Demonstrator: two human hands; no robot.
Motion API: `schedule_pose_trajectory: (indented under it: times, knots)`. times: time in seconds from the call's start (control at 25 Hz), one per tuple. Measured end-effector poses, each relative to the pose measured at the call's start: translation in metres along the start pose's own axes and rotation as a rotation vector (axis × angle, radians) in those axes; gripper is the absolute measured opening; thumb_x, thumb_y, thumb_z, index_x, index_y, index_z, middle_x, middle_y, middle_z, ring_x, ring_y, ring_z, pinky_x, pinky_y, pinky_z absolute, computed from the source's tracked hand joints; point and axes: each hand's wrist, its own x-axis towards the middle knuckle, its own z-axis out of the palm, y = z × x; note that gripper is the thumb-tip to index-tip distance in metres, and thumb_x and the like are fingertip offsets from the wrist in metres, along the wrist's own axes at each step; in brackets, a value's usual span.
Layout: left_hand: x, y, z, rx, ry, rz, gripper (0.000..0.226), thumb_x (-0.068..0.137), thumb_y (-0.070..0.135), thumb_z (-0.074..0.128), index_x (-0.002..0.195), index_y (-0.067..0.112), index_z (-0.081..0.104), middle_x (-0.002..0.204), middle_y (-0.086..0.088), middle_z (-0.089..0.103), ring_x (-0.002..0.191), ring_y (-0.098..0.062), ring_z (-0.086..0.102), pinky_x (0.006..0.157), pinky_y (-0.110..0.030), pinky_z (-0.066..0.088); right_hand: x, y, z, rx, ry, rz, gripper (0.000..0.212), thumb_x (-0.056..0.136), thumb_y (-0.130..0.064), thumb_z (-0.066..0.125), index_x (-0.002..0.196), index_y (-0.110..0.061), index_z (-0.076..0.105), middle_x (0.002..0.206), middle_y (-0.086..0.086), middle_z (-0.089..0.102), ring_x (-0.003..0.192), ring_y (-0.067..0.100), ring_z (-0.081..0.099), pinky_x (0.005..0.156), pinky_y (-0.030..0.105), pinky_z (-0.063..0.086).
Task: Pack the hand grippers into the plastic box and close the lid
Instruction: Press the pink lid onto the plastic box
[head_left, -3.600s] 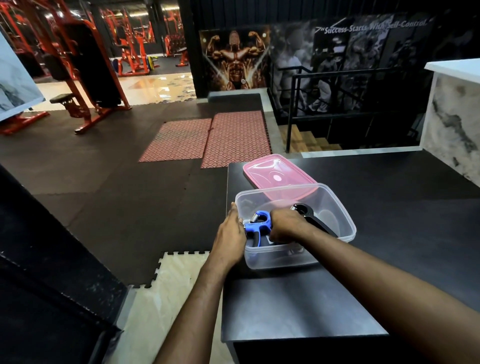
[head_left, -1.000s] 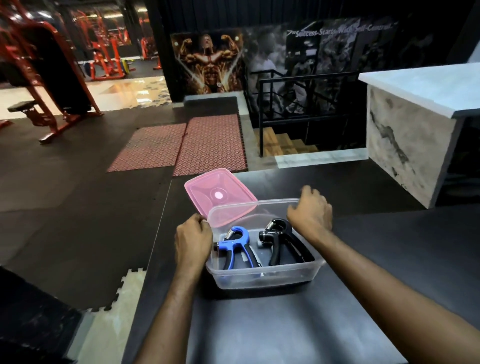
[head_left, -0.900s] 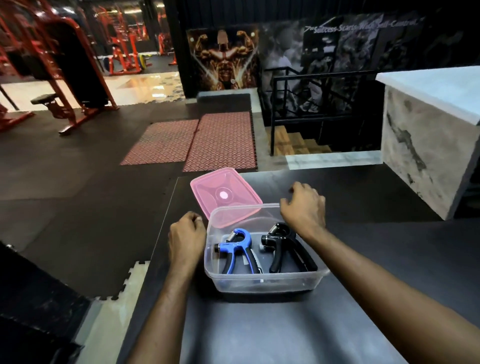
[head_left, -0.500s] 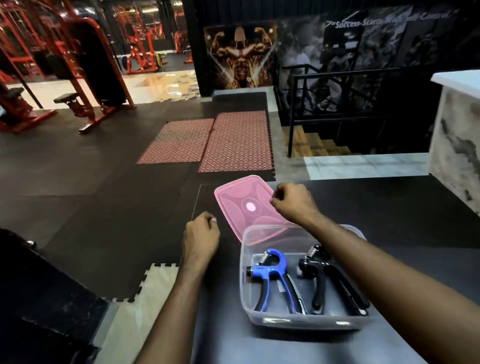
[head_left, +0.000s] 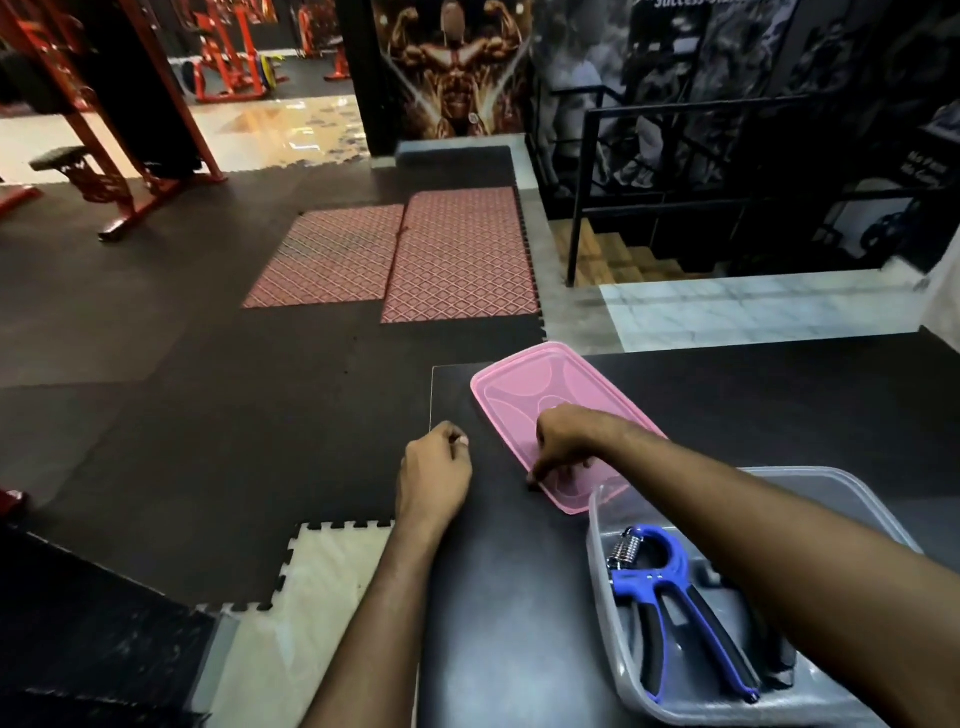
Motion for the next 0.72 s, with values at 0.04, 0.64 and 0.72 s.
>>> schedule_pose_trajectory:
  times: [0.04, 0.64, 0.72]
  knots:
    - [0.002, -0.004, 0.000, -0.010, 0.000, 0.007, 0.017, 0.087, 0.024, 0.049, 0.091, 0.022, 0.066, 0.085, -0.007, 0.071, 0.085, -0.031, 0.066, 0.076, -0.038, 0.054, 0.001, -0.003, 0.003, -0.003, -0.089, 0.017, 0.039, 0.075, -0.043, 0.082, 0.071, -0.006, 0.072, 0.065, 0.007, 0.071, 0.058, 0.022, 0.067, 0.067, 0.034, 0.060]
    - [-0.002, 0.025, -0.020, -0.141, 0.191, 0.199, 0.022, 0.088, 0.014, 0.056, 0.108, 0.013, 0.065, 0.103, -0.010, 0.070, 0.096, -0.029, 0.065, 0.086, -0.037, 0.049, -0.084, 0.034, -0.042, 0.361, 1.095, 0.008, 0.012, 0.076, -0.027, 0.058, 0.077, -0.015, 0.057, 0.079, 0.003, 0.060, 0.072, 0.025, 0.051, 0.063, 0.033, 0.041]
    - [-0.005, 0.037, -0.018, -0.173, 0.189, 0.220, 0.035, 0.088, 0.016, 0.057, 0.123, 0.011, 0.058, 0.117, -0.012, 0.065, 0.105, -0.030, 0.063, 0.093, -0.038, 0.048, -0.096, 0.047, -0.045, 0.449, 1.179, -0.091, 0.012, 0.080, -0.025, 0.059, 0.079, -0.013, 0.059, 0.082, 0.003, 0.063, 0.074, 0.023, 0.056, 0.065, 0.034, 0.044]
